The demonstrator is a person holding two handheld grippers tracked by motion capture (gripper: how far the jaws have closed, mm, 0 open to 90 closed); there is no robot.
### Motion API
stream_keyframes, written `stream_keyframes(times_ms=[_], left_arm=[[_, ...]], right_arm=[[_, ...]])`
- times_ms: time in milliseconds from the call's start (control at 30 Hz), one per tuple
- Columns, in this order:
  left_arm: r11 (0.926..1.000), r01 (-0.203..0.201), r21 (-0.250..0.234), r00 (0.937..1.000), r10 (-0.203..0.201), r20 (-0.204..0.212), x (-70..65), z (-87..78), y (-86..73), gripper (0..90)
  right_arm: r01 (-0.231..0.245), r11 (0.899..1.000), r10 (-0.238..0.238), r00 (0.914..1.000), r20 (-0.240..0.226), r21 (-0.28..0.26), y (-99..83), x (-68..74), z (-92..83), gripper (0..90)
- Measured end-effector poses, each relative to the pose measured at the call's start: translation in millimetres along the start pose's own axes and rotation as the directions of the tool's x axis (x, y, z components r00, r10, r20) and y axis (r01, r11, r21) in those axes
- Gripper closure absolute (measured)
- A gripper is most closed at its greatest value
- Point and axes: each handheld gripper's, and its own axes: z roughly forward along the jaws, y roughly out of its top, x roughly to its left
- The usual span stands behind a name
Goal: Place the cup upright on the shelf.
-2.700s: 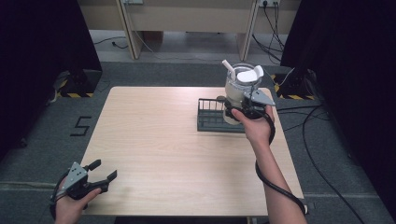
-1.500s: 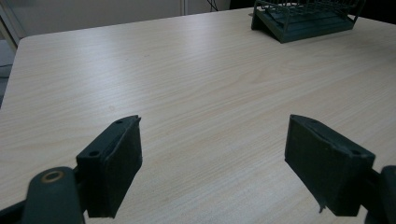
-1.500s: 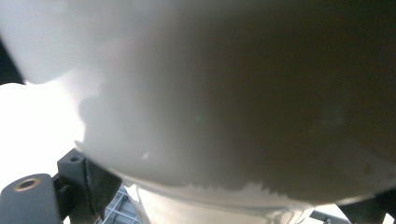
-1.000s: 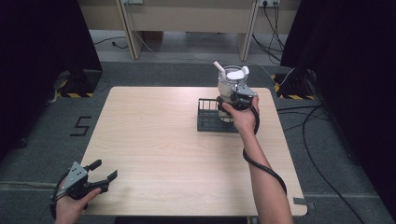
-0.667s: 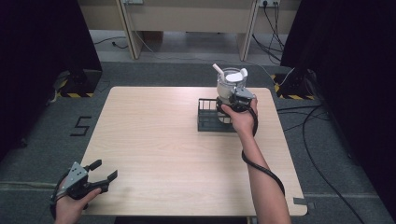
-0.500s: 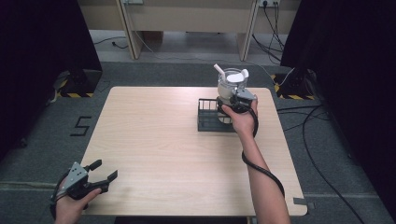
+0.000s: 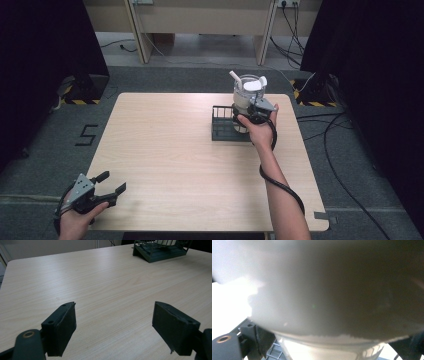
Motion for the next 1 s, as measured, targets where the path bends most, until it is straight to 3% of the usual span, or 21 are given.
stream_keyframes(times_ms=[1000], left_arm=[[1.0,-0.006,-0.002,1.0,0.006,0.001,-0.9,0.2,0.7,18.6]], right_arm=[[0.014,1.0,-0.013,0.9999,0.01,-0.002,-5.6,2.6,-31.6,12.1]])
